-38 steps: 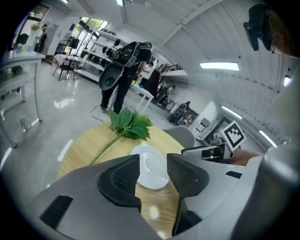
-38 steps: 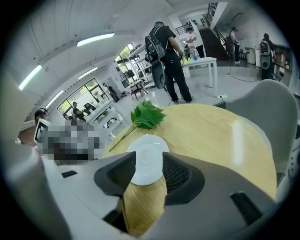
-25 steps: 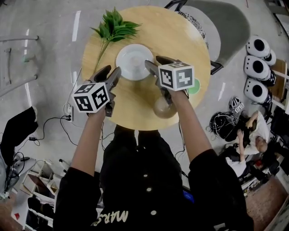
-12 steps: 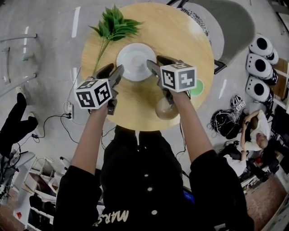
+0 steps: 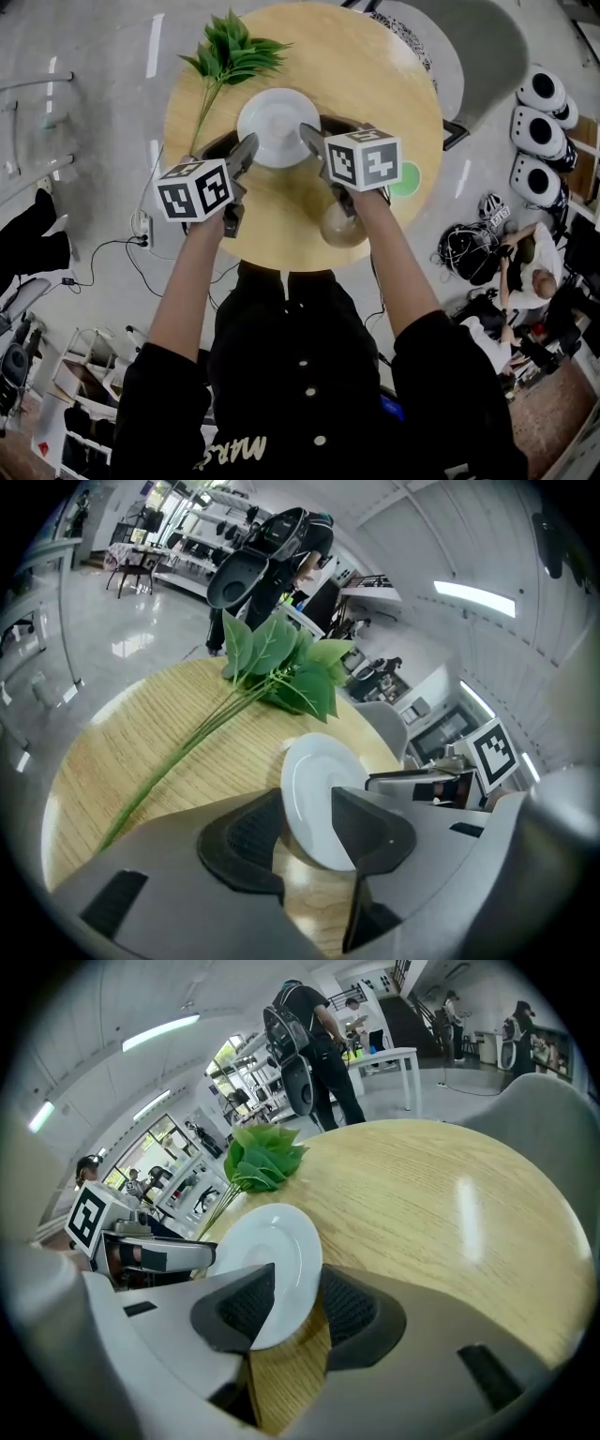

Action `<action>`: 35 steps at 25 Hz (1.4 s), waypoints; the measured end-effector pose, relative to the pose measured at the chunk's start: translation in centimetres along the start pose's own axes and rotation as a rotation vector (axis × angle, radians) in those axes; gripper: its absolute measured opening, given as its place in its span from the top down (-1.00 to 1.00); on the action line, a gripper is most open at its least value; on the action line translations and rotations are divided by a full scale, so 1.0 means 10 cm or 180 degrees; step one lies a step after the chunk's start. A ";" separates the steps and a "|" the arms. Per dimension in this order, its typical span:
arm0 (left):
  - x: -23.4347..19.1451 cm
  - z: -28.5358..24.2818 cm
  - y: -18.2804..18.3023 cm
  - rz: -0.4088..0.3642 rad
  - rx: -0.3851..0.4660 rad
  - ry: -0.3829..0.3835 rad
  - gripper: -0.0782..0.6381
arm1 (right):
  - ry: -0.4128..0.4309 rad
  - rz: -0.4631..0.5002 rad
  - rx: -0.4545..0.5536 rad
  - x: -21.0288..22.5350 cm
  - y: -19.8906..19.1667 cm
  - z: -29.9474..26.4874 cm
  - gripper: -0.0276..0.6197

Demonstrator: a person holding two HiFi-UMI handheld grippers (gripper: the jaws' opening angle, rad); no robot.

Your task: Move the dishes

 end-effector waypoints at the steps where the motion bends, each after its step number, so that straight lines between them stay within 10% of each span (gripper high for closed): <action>1: 0.01 -0.01 0.00 0.0013 -0.0010 0.0004 0.29 | -0.0026 -0.0014 -0.0005 0.01 0.00 0.00 0.46; 6: -0.05 0.02 0.02 0.0169 0.0042 0.0117 0.61 | -0.0109 -0.0242 -0.0016 0.08 -0.02 0.05 0.70; 35: 0.06 0.69 -0.12 -0.0206 -0.0513 -0.0065 0.63 | -0.0291 -0.0680 0.0172 -0.79 -0.57 0.64 0.78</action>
Point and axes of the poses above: the fingertips, and each gripper's own axes: z backward along the fingers, x to its right, y out of its top, the point moved 10 cm from there along z, backward along the fingers, and after that the axes turned 3 degrees about y, right-handed, at the moved point
